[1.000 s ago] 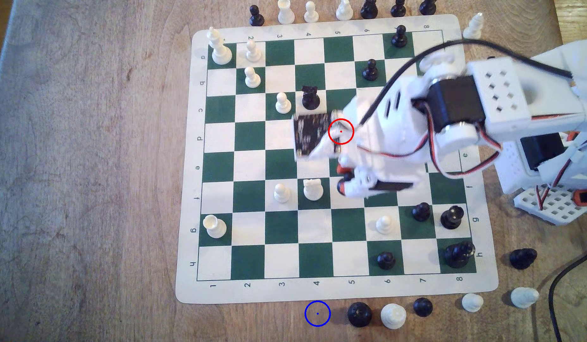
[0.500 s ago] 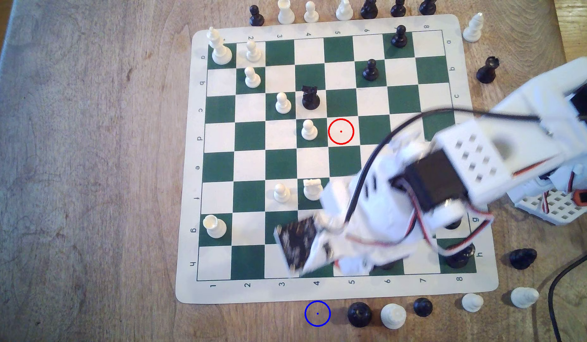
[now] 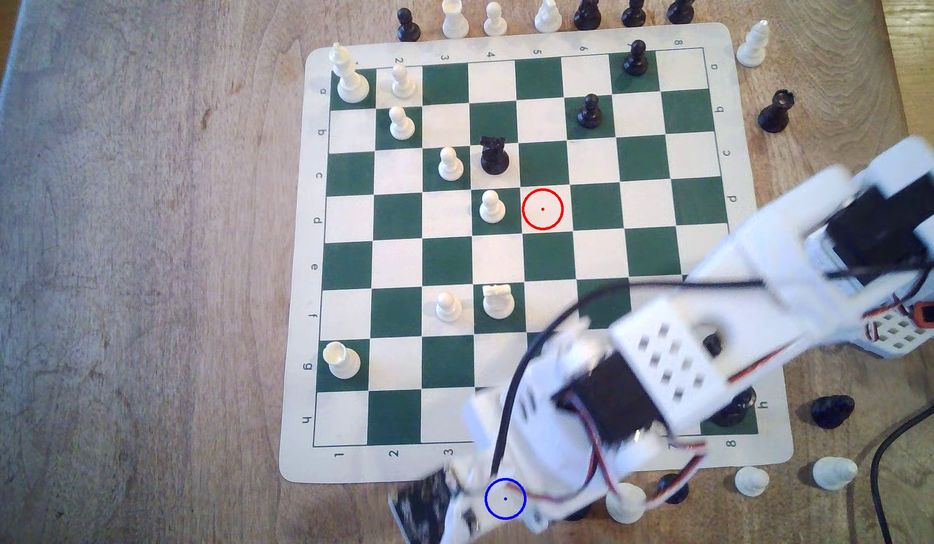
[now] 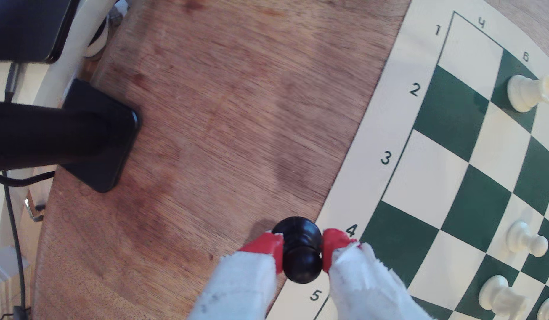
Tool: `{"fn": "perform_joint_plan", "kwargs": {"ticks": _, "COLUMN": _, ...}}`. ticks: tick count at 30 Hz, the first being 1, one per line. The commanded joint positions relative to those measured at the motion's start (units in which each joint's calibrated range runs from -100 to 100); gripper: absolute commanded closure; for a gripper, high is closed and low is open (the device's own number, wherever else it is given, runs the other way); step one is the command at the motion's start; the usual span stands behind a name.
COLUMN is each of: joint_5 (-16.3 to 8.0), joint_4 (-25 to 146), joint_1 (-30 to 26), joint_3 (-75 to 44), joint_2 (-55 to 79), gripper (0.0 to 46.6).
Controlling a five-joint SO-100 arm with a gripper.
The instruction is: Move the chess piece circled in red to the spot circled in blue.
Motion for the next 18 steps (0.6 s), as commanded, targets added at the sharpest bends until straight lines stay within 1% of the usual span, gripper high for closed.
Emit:
{"fn": "perform_joint_plan", "kwargs": {"ticks": 1, "joint_5": -0.1, "joint_4": -0.9, "joint_1": -0.8, "joint_3": -7.7, "joint_2": 1.5, "gripper": 46.3}}
{"fn": "perform_joint_plan", "kwargs": {"ticks": 9, "joint_5": 0.0, "joint_4": -0.9, "joint_1": -1.3, "joint_3": -13.9, "joint_2": 7.3, "gripper": 46.3}}
{"fn": "perform_joint_plan", "kwargs": {"ticks": 18, "joint_5": 0.1, "joint_4": -1.2, "joint_1": -0.8, "joint_3": -14.7, "joint_2": 9.7, "gripper": 46.3}}
